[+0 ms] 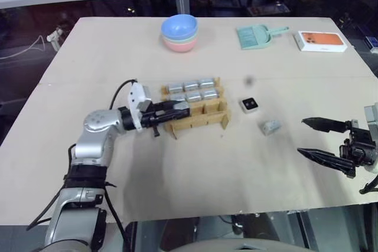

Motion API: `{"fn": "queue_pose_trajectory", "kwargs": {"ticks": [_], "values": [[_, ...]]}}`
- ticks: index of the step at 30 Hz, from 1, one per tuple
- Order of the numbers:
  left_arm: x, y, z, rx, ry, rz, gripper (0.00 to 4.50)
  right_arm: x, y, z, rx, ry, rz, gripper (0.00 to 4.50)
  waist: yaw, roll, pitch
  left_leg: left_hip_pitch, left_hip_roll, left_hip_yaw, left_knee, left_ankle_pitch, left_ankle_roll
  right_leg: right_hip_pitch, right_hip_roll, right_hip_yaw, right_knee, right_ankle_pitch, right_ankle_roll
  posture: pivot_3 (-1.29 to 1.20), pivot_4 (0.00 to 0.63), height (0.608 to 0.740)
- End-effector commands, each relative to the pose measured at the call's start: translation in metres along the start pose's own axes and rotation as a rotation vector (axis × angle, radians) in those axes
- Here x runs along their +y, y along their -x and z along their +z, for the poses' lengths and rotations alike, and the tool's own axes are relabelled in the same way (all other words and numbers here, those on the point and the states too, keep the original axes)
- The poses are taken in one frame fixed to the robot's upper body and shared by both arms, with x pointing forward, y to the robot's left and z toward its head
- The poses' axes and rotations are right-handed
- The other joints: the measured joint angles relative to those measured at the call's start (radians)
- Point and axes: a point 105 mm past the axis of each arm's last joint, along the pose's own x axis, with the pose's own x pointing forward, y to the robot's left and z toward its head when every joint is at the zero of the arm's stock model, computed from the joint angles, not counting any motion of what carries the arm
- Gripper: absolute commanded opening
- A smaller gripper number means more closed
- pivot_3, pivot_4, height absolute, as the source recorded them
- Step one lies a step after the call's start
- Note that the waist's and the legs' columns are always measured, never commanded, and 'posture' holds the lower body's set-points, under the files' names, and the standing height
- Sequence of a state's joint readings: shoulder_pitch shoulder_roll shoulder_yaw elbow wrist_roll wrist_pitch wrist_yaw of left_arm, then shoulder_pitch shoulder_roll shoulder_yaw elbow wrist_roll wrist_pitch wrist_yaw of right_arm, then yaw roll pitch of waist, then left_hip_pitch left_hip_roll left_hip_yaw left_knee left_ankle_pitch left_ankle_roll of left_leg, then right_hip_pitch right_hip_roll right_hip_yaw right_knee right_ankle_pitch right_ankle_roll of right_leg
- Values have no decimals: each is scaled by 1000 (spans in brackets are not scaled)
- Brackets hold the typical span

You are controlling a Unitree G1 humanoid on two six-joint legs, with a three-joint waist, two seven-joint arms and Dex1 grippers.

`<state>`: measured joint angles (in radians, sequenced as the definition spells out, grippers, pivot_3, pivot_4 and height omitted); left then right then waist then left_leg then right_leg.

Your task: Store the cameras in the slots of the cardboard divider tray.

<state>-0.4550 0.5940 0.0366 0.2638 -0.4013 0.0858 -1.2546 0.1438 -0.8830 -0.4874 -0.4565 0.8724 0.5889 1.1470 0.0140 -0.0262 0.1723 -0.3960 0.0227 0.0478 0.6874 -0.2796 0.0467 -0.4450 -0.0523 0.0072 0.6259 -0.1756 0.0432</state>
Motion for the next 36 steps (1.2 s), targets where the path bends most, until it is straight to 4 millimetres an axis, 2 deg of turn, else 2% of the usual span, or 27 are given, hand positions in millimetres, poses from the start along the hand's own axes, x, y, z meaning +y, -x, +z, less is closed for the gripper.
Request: {"fn": "queue_pose_trajectory", "kwargs": {"ticks": [1, 8, 13, 14, 16, 21, 24, 30, 33, 36], "values": [[-2, -3, 3, 10, -54, -41, 732, 1, 4, 5, 12, 33, -13, 4406, 1, 0, 0, 0, 0, 0, 0, 0, 0, 0, 0, 0, 0, 0, 0, 0, 150, 740], [15, 7, 4, 24, -95, 24, 732, 4, 6, 3, 4, 25, -36, 4406, 0, 0, 0, 0, 0, 0, 0, 0, 0, 1, 0, -1, 0, 0, 0, 0, 150, 740], [10, 11, -3, 58, -48, -5, 732, 4, 4, 2, -4, 25, -41, 4406, -1, 0, 0, 1, 0, -1, 0, 0, 0, 1, 0, -1, 0, 0, 0, 0, 150, 740], [4, 12, -6, 93, -53, -46, 1531, 4, 4, 2, -4, 26, -42, 4500, -1, 0, 0, 1, 0, -1, 0, 0, 0, 1, 0, -1, 0, 0, 0, 0, 150, 740], [-2, 14, -7, 116, -57, -75, 2075, 3, 5, 2, -1, 27, -44, 4500, -4, 0, 0, 1, 0, -1, 0, 0, 0, 1, 0, -1, 0, 0, 0, 0, 150, 740], [-4, 20, -4, 160, -10, -79, 4211, -2, 6, 0, 13, 42, -60, 4500, -1, 0, 0, 1, 1, -1, 0, 0, 0, 1, 0, 0, 0, 0, 0, 0, 150, 740], [-5, 26, 5, 185, -7, -89, 4211, -7, 5, -3, 32, 59, -77, 4500, -2, 0, 0, 1, 1, -1, 0, 0, 0, 1, 0, 0, 0, 0, 0, 0, 150, 740], [3, 34, 51, 200, -70, -78, 4211, -35, -8, -15, 151, 159, -114, 4500, -5, 0, 0, 1, 1, 0, 1, 0, 0, 1, 0, -1, 0, -2, 2, 0, 150, 740], [-6, 41, 72, 236, -70, -142, 4211, -52, -18, -18, 224, 274, -87, 4500, -11, 0, 0, 1, 1, 0, 1, 0, 0, 1, 0, 0, 1, -2, 2, 0, 150, 740], [-18, 54, 83, 325, -78, -206, 4211, -68, -25, -23, 305, 379, -32, 4500, -20, 0, 0, 0, 1, 1, 0, 0, 0, -1, 1, 1, 1, -1, 2, 0, 150, 740]]}}
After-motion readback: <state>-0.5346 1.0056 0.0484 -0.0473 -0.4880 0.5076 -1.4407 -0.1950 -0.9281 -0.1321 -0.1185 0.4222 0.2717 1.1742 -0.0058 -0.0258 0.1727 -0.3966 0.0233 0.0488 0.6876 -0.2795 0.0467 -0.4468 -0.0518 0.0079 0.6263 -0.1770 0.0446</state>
